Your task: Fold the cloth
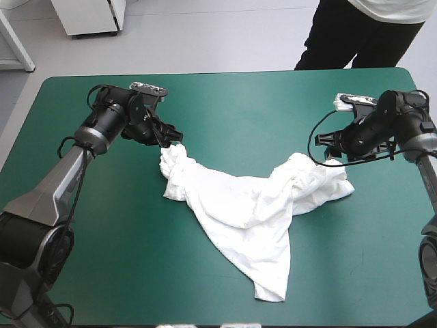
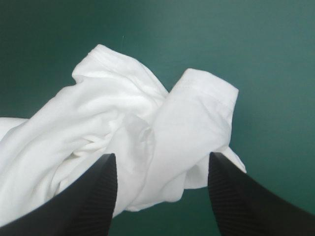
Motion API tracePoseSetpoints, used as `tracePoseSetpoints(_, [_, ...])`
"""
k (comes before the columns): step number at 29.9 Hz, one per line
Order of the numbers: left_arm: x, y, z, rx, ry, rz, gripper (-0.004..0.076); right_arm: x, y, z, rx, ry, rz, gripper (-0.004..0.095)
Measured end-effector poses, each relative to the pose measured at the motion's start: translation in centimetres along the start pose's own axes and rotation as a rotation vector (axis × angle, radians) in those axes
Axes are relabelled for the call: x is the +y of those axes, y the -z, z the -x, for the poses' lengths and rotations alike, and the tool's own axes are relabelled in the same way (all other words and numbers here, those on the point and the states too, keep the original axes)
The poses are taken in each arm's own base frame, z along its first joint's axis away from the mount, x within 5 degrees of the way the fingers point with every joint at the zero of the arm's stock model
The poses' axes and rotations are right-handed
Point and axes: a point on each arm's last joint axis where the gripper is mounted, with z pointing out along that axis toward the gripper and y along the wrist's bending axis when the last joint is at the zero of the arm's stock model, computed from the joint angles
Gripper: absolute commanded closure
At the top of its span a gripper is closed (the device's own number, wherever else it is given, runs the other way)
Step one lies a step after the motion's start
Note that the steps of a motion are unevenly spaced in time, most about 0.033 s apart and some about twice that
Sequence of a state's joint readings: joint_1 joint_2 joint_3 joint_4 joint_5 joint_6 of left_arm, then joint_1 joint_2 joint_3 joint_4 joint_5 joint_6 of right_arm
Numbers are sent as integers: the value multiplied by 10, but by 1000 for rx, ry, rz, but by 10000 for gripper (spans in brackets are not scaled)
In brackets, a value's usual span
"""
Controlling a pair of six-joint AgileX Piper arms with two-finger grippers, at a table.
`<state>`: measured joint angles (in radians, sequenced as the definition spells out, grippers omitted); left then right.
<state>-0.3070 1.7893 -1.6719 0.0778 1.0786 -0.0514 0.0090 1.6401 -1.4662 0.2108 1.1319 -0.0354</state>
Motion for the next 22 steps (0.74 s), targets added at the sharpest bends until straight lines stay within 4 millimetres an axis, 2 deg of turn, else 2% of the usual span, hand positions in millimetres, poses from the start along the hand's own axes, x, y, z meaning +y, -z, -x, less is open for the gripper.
tracePoseSetpoints(5, [3,44,-11,5,8,1,252,3,38,-15,-25,0,-36,399])
tracePoseSetpoints(9, [3,78,-21,-26,8,-26,265,8,78,-32,-106,2,-53,416])
tracePoseSetpoints(12, [1,96,-26,-60,19,-60,270,12,101,-43,-166,5,-49,419])
tracePoseSetpoints(16, [-5,101,-27,-67,38,-130,270,13,118,-51,-212,6,-59,419])
tracePoseSetpoints(22, [-9,82,-27,-9,70,-157,270,13,119,-52,-215,7,-67,427])
